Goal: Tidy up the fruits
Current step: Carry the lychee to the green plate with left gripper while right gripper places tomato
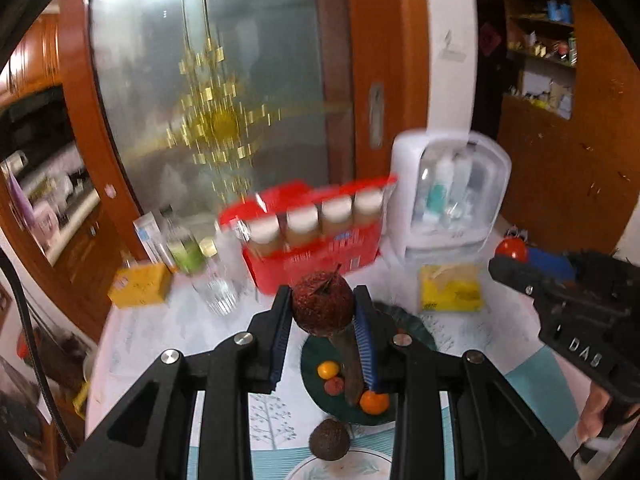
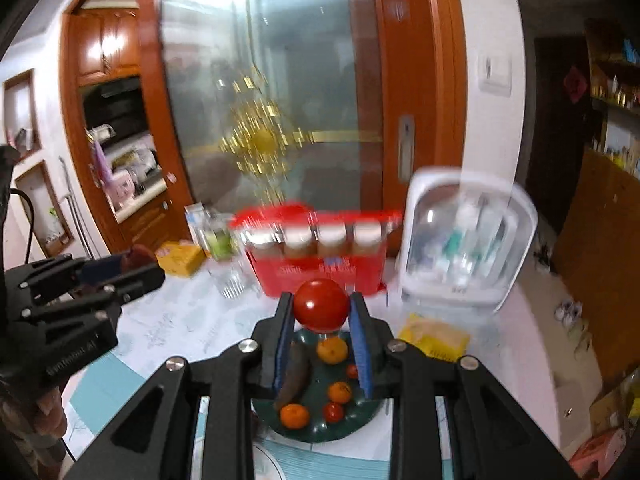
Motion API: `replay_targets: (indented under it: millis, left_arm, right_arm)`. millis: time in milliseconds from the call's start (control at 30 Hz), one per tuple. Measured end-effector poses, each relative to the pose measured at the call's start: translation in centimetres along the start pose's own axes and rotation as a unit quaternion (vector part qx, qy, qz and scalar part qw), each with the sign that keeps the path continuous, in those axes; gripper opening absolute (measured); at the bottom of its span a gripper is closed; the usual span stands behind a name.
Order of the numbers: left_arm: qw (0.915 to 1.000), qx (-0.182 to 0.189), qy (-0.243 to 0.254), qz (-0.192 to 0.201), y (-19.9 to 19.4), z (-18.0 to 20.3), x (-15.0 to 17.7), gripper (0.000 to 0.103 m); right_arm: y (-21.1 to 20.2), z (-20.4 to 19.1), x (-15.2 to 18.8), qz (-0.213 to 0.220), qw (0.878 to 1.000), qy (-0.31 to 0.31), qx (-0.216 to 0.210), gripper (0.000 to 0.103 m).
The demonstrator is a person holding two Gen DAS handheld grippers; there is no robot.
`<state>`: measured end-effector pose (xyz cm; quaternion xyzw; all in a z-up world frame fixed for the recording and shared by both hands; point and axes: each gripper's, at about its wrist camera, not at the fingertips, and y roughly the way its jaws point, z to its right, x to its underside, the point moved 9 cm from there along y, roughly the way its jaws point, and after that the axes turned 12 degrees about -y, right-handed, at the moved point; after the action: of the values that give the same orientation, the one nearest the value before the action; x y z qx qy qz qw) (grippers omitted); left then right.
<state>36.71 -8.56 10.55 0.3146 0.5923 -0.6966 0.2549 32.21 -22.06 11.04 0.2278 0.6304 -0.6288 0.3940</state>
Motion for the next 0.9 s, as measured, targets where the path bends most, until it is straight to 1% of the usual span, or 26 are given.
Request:
replay_targets:
  millis: [33, 100, 233, 333, 433, 533, 600, 633, 700, 733, 767, 867, 900]
  left_arm:
    - [0.9998, -0.001, -0.004, -0.021, 2.8, -0.1, 1.1, 0.029]
    - [0.9983, 0.000, -0.011, -0.058, 7.2, -0.2, 3.0, 0.029]
    - [0.9927, -0.009, -0.016, -0.119, 14.6, -0.1, 7.2, 0.029]
    - [0.9877, -0.020, -0.016, -0.155, 18.7, 0.0, 9.7, 0.029]
    - [0.9836, -0.021, -0.020, -0.178, 21.3, 0.4, 11.6, 0.029]
    - [0.9812, -0.025, -0.018, -0.191, 22.6, 0.4, 12.6, 0.029]
    - [0.9790, -0.026, -0.020, -0.201, 23.2, 0.4, 13.4, 0.030]
    - [0.9781, -0.023, -0.022, -0.206, 23.3, 0.3, 13.7, 0.034]
    - [0.9771, -0.020, -0.027, -0.210, 23.2, 0.0, 14.1, 0.045]
    - [0.9777, -0.023, -0.027, -0.207, 23.1, -0.3, 14.1, 0.056]
    - [0.9786, -0.023, -0.029, -0.202, 22.8, -0.4, 14.0, 0.062]
    - [0.9809, -0.023, -0.033, -0.191, 21.9, -0.8, 13.5, 0.070]
    - [0.9813, -0.022, -0.034, -0.188, 21.5, -0.9, 13.3, 0.071]
  right_arm:
    - [1.4, 0.3, 0.8, -0.012, 1.000, 0.006, -0.002, 0.027]
    - [5.6, 0.8, 3.2, -0.043, 0.999, 0.021, -0.016, 0.027]
    - [12.4, 0.5, 8.0, -0.096, 0.993, 0.038, -0.048, 0.027]
    - [16.8, -0.4, 11.7, -0.132, 0.989, 0.036, -0.062, 0.028]
    - [19.4, -1.0, 14.0, -0.155, 0.985, 0.038, -0.068, 0.028]
    - [21.3, -1.2, 15.9, -0.175, 0.981, 0.046, -0.075, 0.028]
    - [22.0, -1.1, 16.3, -0.184, 0.979, 0.047, -0.075, 0.028]
    - [22.3, -1.1, 16.6, -0.188, 0.978, 0.049, -0.074, 0.028]
    - [22.6, -1.0, 17.1, -0.201, 0.976, 0.052, -0.071, 0.029]
    - [22.7, -1.0, 17.5, -0.210, 0.974, 0.057, -0.070, 0.029]
    - [22.8, -0.8, 17.7, -0.213, 0.972, 0.061, -0.073, 0.030]
    - [22.2, -0.7, 17.6, -0.209, 0.971, 0.078, -0.083, 0.031]
    - [21.9, -0.6, 17.5, -0.206, 0.971, 0.082, -0.085, 0.032]
